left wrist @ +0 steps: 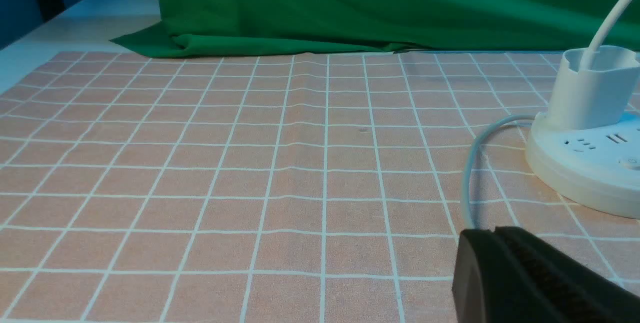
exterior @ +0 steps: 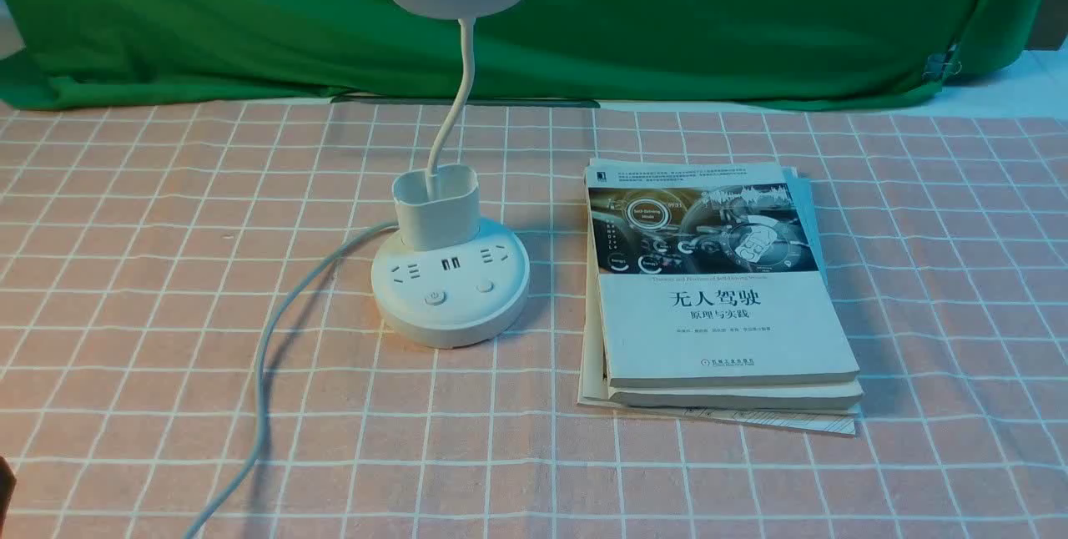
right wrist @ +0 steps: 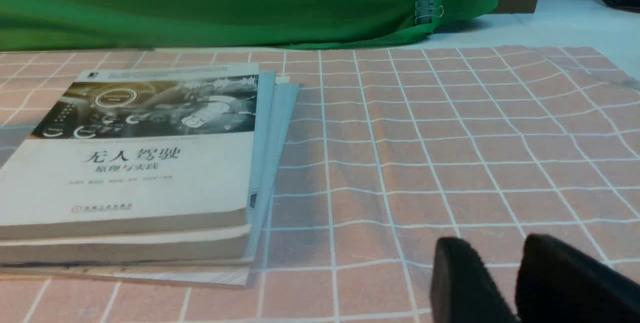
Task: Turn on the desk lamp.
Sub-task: Use the left arm to press the button switch on the lamp holder
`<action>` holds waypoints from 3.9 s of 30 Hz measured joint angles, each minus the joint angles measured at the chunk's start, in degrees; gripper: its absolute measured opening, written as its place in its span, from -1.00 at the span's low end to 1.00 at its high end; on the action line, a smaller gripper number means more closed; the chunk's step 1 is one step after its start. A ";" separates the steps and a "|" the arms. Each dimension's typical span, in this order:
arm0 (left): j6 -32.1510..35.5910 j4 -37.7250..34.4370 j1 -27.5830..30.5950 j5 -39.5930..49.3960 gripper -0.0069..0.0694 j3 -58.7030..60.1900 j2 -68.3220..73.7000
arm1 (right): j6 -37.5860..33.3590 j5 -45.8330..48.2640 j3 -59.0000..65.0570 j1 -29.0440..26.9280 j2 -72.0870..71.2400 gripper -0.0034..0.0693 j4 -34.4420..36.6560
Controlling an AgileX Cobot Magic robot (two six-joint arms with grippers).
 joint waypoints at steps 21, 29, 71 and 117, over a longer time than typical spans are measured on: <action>0.00 0.00 0.00 0.00 -0.76 0.00 0.00 | 0.00 0.00 0.00 0.00 0.00 -0.25 0.00; 0.00 0.00 0.00 0.00 -0.76 0.00 0.00 | 0.00 0.00 0.00 0.00 0.00 -0.25 0.00; -30.39 -16.20 0.00 -10.15 -0.76 -15.86 0.95 | -0.01 0.00 0.00 0.00 0.00 -0.25 0.00; 12.37 -13.95 -29.12 1.28 -0.76 -61.74 101.50 | -0.01 0.00 0.00 0.00 0.00 -0.25 0.00</action>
